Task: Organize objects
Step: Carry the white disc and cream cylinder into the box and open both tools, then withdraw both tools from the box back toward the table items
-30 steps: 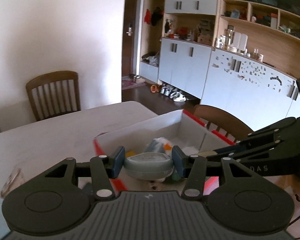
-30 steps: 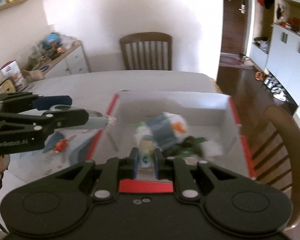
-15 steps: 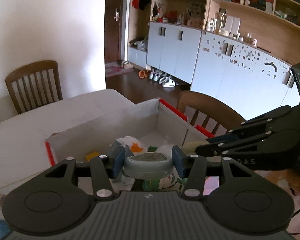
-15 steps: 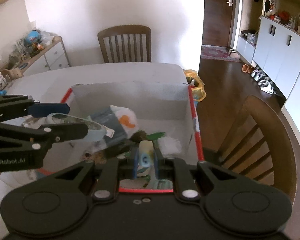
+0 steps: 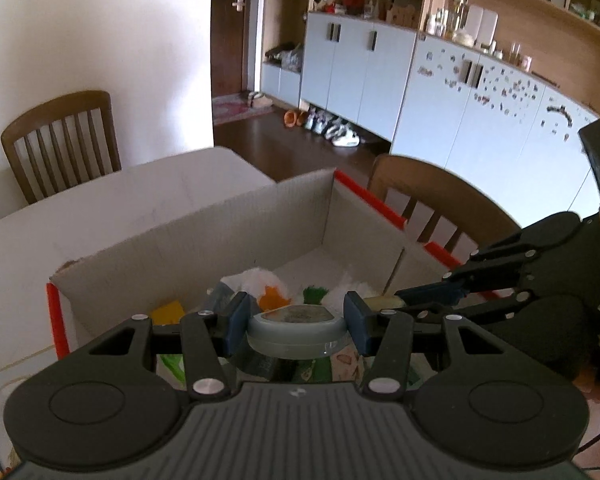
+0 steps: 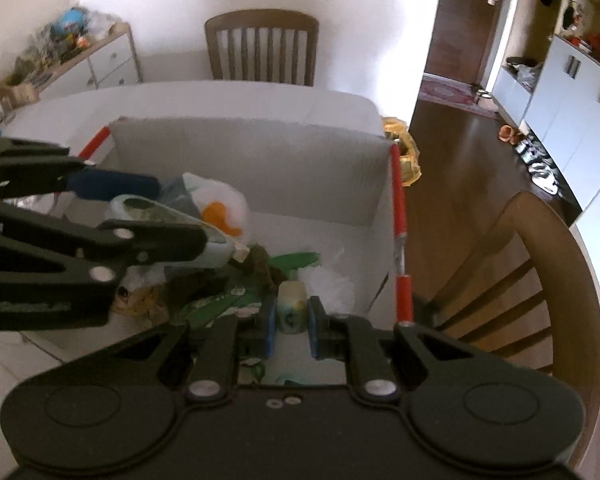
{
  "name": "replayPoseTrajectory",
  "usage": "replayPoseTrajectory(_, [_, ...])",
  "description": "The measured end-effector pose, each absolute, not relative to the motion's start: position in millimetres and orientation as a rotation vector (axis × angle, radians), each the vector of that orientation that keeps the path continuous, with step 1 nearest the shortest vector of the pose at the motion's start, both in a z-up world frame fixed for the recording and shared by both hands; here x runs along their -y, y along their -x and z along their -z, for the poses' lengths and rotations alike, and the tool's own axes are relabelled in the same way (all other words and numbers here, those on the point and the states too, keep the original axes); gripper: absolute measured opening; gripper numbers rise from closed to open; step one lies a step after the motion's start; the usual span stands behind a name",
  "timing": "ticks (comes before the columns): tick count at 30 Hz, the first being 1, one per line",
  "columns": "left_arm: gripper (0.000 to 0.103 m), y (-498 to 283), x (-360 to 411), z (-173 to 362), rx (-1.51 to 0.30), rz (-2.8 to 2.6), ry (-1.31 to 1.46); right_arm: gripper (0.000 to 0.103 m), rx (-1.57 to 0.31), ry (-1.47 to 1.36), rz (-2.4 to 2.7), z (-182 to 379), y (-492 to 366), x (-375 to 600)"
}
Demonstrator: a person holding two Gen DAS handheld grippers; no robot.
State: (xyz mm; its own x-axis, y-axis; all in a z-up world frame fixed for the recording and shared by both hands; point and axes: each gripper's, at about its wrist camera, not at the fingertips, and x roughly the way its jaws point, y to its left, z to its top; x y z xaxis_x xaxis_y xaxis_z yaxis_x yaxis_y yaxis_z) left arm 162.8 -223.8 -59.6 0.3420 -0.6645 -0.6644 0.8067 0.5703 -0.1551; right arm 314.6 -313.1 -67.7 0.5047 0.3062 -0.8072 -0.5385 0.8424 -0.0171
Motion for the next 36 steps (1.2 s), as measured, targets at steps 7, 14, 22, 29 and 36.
replayPoseTrajectory(7, [0.05, -168, 230, 77, -0.851, 0.952, -0.23, 0.015, -0.935, 0.327, -0.557, 78, -314, 306])
replayPoseTrajectory(14, [0.05, -172, 233, 88, -0.924, 0.942, -0.259, 0.019, -0.941, 0.337, -0.573, 82, -312, 300])
replayPoseTrajectory(22, [0.05, -176, 229, 103, -1.014, 0.93, -0.266, 0.023, -0.949, 0.328, -0.576, 81, -305, 304])
replayPoseTrajectory(29, [0.051, -167, 218, 98, -0.997, 0.933, -0.249, 0.025, -0.929, 0.305, -0.58, 68, -296, 309])
replayPoseTrajectory(36, [0.051, -161, 205, 85, -0.967, 0.917, -0.227, 0.03, -0.908, 0.272, -0.579, 54, -283, 313])
